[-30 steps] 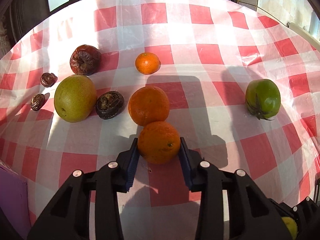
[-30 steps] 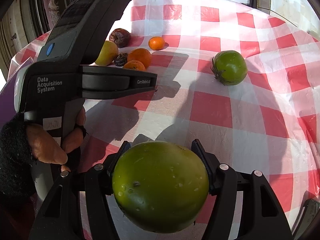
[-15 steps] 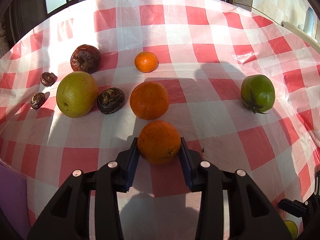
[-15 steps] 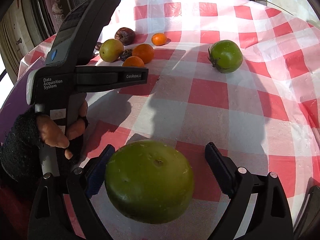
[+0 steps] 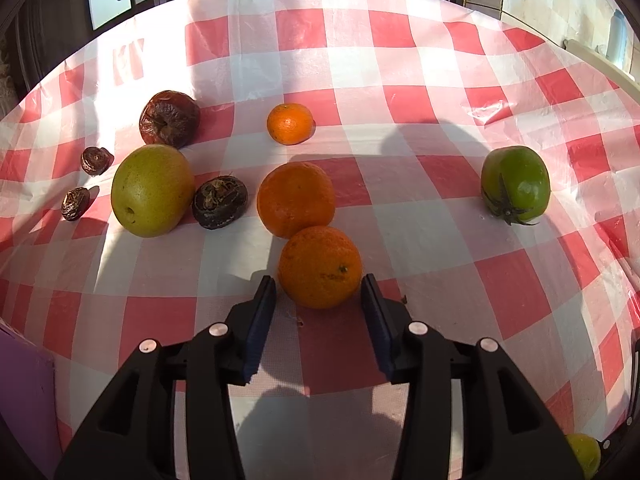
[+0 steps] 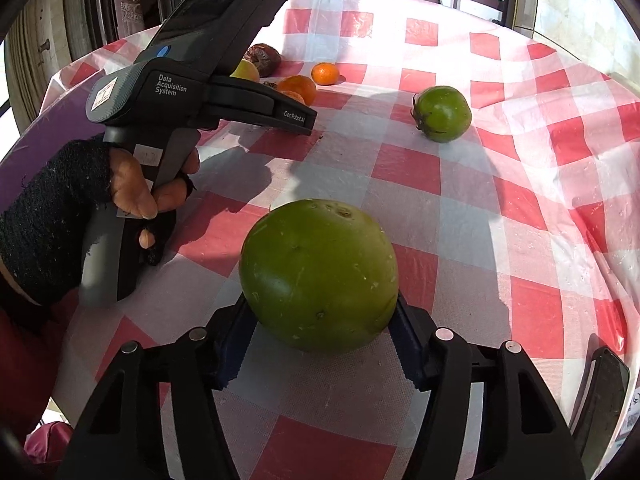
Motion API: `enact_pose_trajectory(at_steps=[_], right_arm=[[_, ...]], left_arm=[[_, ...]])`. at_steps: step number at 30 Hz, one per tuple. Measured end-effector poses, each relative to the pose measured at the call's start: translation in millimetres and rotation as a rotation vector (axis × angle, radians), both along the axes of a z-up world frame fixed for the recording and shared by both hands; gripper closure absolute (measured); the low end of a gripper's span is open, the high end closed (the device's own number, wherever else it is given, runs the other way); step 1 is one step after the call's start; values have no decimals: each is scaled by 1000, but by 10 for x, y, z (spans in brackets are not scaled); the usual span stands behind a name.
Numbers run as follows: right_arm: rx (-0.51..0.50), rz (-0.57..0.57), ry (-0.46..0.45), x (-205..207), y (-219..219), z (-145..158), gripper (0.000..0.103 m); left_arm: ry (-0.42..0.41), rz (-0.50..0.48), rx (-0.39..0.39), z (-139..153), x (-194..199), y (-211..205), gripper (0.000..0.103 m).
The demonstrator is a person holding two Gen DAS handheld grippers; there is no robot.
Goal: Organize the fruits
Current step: 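Grasp the large orange with the left gripper while the right gripper holds a green pomelo, then carry the orange and the green pomelo over the purple-rimmed white box with both grippers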
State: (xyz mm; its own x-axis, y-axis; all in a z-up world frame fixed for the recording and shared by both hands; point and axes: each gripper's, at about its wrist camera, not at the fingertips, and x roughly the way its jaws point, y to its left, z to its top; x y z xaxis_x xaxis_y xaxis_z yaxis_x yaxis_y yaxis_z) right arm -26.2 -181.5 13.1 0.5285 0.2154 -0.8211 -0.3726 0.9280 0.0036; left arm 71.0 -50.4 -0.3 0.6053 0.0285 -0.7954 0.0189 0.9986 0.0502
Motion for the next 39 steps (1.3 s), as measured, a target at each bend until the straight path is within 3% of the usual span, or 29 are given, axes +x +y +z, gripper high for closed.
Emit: enact_pose_trajectory(at_steps=[2,3,8,13,14,15,27,31,39], right_arm=[[3,1,2,18,4,-1,41],[3,1,2,26,10,1,41],[10,-2,1,32,-3,3,42],[0,-3,-8,14,10,-3,43],[0,-4,-9,10,9,-4,43],[-1,-4,-10,10,10,-5,43],[3,-8,-14,9,10,-12,43],[0,-5,-15,6,1,-9,43],[16,-32,0,45,40,16,43]], left_arm=[[26,66,-19,-27,44,104,26],[35,52,-34,-33,56,121,21],[36,43,-20,-40,46,91,21],[14,-4,-15,-12,-2,13,53],[11,-4,-16,-6,-4,10,64],[8,-3,-19,1,-2,13,66],[-6,10,-68,18,-77,88,69],[-14,32,-131,39,-348,220,69],[-63,68,-146,133,-1064,473,69]])
